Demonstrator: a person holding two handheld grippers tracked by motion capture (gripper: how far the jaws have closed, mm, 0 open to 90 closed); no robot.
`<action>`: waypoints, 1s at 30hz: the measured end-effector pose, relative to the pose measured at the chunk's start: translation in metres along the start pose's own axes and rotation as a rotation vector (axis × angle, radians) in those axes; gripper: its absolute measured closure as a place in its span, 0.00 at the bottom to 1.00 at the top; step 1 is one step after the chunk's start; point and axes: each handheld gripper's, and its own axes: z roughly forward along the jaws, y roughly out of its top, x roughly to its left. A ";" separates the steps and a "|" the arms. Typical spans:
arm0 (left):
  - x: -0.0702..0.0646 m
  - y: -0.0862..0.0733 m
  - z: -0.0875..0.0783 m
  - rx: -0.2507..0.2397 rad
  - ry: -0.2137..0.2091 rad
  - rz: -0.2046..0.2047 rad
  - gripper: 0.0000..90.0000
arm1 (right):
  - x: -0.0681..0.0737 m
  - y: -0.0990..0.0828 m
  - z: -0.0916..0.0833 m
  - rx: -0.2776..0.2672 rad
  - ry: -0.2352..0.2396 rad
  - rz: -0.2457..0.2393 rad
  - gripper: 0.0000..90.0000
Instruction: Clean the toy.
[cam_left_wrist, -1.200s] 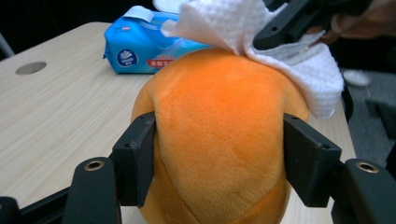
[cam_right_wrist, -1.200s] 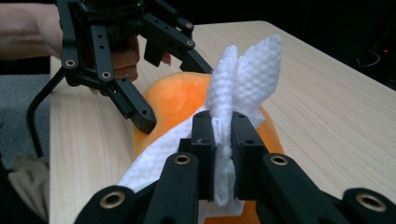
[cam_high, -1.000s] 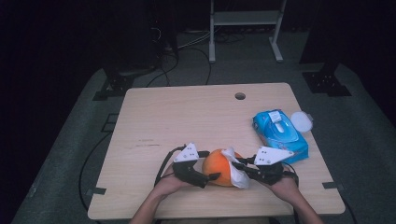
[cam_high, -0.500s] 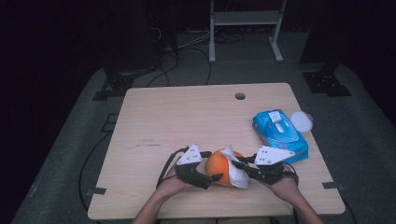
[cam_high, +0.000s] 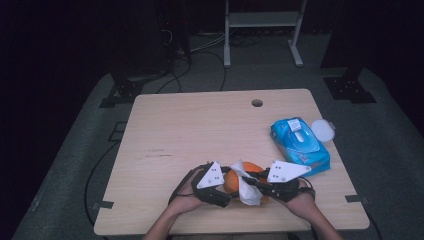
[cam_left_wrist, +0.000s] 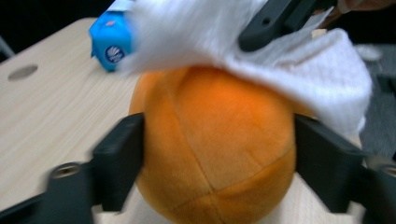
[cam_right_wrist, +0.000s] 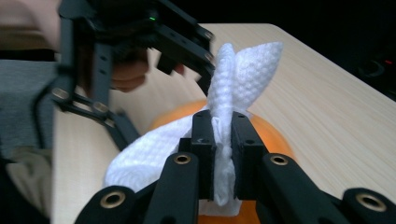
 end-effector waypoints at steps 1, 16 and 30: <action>0.004 -0.001 0.001 0.005 -0.002 -0.056 0.17 | -0.003 -0.002 -0.002 0.003 -0.015 0.008 0.90; 0.001 -0.005 0.001 0.036 -0.003 -0.003 0.34 | -0.003 0.001 -0.005 0.025 -0.039 -0.012 0.90; -0.001 -0.003 0.003 0.045 -0.024 -0.030 0.32 | -0.003 0.002 -0.003 0.026 -0.019 -0.005 0.90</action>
